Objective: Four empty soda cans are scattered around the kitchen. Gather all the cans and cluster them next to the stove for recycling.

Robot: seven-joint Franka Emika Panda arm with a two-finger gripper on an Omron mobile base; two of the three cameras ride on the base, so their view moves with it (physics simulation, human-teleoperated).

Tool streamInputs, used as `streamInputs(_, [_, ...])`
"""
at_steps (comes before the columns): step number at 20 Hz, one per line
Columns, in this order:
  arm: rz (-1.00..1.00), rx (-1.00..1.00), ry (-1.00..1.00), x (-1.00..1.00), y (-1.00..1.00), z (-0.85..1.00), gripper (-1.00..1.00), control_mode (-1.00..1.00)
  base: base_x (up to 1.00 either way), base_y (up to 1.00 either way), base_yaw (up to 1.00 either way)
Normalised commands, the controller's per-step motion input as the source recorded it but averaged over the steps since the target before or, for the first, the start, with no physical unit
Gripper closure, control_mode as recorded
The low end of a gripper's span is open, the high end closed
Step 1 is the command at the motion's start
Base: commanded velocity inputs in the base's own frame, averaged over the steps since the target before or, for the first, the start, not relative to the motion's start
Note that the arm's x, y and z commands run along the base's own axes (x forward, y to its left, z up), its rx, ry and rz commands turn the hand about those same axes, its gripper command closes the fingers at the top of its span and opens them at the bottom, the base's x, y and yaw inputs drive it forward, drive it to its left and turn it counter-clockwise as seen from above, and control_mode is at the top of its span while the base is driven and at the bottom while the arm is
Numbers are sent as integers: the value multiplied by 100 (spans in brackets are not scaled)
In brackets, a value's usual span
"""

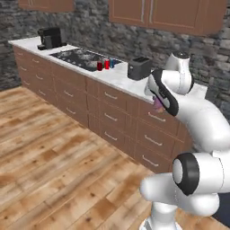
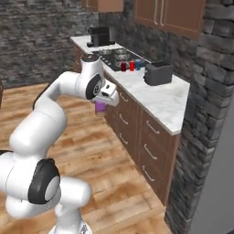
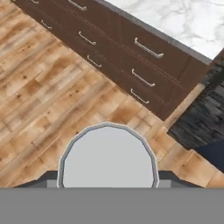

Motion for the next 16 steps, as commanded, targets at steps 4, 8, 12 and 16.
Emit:
streamInputs(4, [0,0,0,0,0,0,100,100,96,-1,73])
streamInputs(8, [0,0,0,0,0,0,100,100,100,-18,54])
streamInputs(12, [0,0,0,0,0,0,100,100,100,-16,43])
streamInputs(16, [0,0,0,0,0,0,100,100,100,-6,23])
